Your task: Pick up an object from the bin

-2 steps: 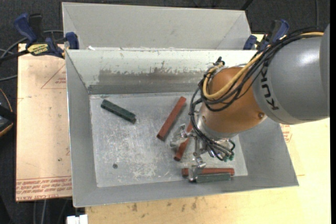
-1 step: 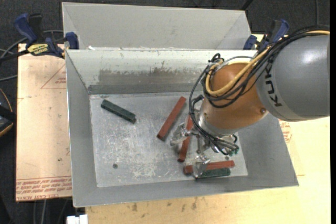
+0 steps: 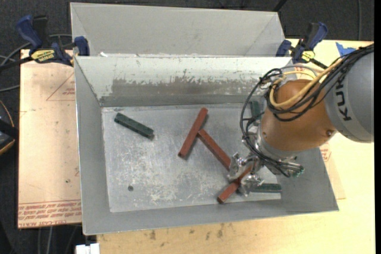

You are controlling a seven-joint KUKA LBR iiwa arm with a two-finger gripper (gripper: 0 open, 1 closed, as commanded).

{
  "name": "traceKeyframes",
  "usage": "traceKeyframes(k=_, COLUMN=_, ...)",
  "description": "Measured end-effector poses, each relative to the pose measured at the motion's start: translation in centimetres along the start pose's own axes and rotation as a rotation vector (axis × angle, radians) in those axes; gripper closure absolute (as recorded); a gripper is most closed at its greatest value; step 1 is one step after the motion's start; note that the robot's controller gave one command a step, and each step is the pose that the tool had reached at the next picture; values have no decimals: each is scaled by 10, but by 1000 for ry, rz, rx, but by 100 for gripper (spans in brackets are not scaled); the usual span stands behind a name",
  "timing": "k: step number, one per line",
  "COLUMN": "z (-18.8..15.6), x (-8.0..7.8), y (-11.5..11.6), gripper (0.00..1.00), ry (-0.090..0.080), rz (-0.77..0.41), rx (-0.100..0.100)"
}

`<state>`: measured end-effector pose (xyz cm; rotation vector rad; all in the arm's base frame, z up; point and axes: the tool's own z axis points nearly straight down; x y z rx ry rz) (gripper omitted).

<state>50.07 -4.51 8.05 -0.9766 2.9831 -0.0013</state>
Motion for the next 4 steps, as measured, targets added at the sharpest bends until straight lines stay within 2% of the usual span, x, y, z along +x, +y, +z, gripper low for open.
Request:
traceKeyframes(k=1, z=0, x=0, y=0, gripper=100, ry=0, rz=0, rx=0)
traceKeyframes(k=2, z=-117, x=-15, y=-10, gripper=100, ry=-1, rz=-57, rx=-2)
traceKeyframes(k=3, z=-117, x=-15, y=-10, gripper=100, ry=0, rz=-57, rx=-2)
traceKeyframes(k=4, z=-211, x=15, y=-70, gripper=100, ry=-2, rz=-410, rx=0)
